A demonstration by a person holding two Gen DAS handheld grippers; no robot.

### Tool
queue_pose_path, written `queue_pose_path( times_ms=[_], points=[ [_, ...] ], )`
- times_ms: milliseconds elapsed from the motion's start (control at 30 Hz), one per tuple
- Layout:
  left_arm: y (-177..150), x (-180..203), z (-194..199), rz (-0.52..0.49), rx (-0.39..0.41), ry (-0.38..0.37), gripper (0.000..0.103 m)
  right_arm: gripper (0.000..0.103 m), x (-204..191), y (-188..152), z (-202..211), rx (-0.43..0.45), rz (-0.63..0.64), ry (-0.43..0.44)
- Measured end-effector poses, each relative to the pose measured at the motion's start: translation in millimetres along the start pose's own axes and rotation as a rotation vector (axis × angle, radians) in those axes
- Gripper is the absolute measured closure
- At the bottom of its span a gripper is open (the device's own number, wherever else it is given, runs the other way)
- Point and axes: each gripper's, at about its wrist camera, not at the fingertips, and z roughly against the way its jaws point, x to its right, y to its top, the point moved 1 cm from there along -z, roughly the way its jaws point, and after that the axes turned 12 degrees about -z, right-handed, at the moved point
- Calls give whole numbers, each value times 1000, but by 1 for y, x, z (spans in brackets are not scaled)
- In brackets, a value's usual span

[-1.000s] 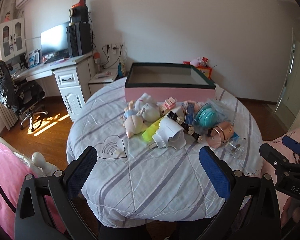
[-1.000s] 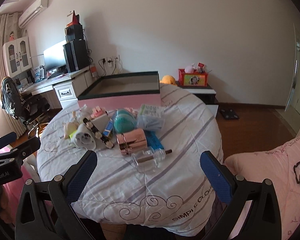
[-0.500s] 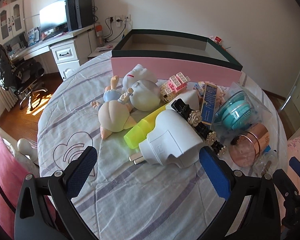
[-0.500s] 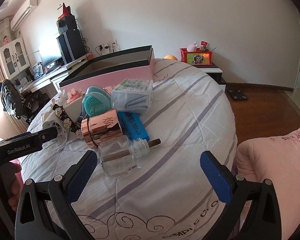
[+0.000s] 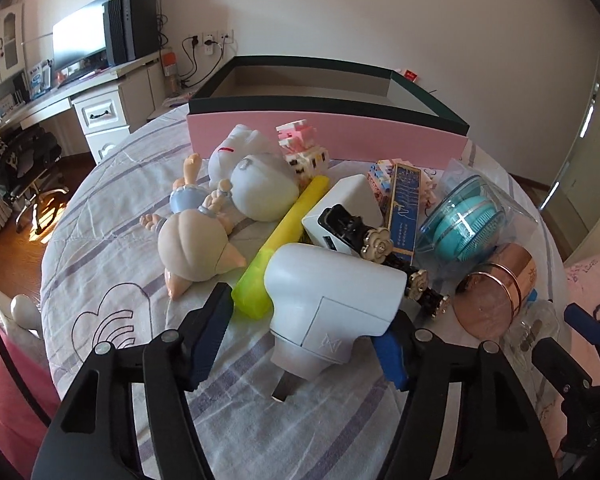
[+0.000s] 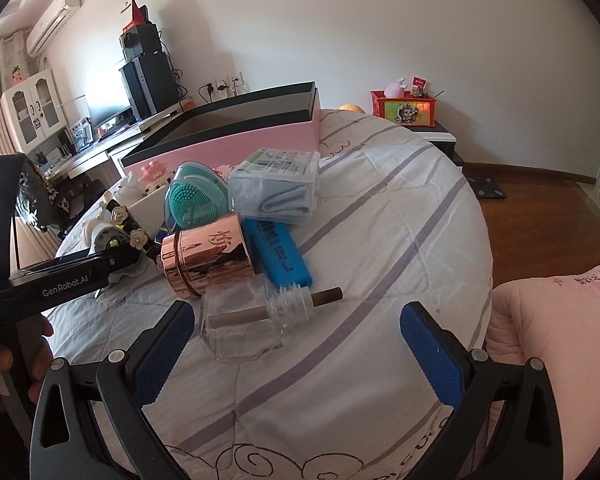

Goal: Organize rigid objects
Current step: 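Grasp the glass diffuser bottle with the right tool while the left tool grasps the white hair dryer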

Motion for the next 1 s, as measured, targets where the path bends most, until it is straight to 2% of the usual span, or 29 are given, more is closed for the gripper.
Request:
queue_pose_path(
  times_ms=[233, 400, 500, 567, 800, 1000],
  points=[
    [-20, -11, 22, -17, 27, -41, 50, 0, -11, -3, -10, -10, 28, 13],
    [-29, -18, 25, -17, 35, -68, 49, 0, -8, 1, -22, -16, 37, 1],
    [-29, -20, 22, 8, 34, -80, 49, 12, -6, 1, -23, -6, 43, 1],
    [-28, -19, 23, 4, 41, -83, 51, 27, -4, 1, -22, -1, 45, 12],
    [-26, -22, 32, -3, 73, -64, 52, 27, -6, 1, -15, 8, 49, 42],
    [-11, -20, 44, -20, 121, -70, 52, 27, -15, 11, -3, 49, 68, 61]
  ],
)
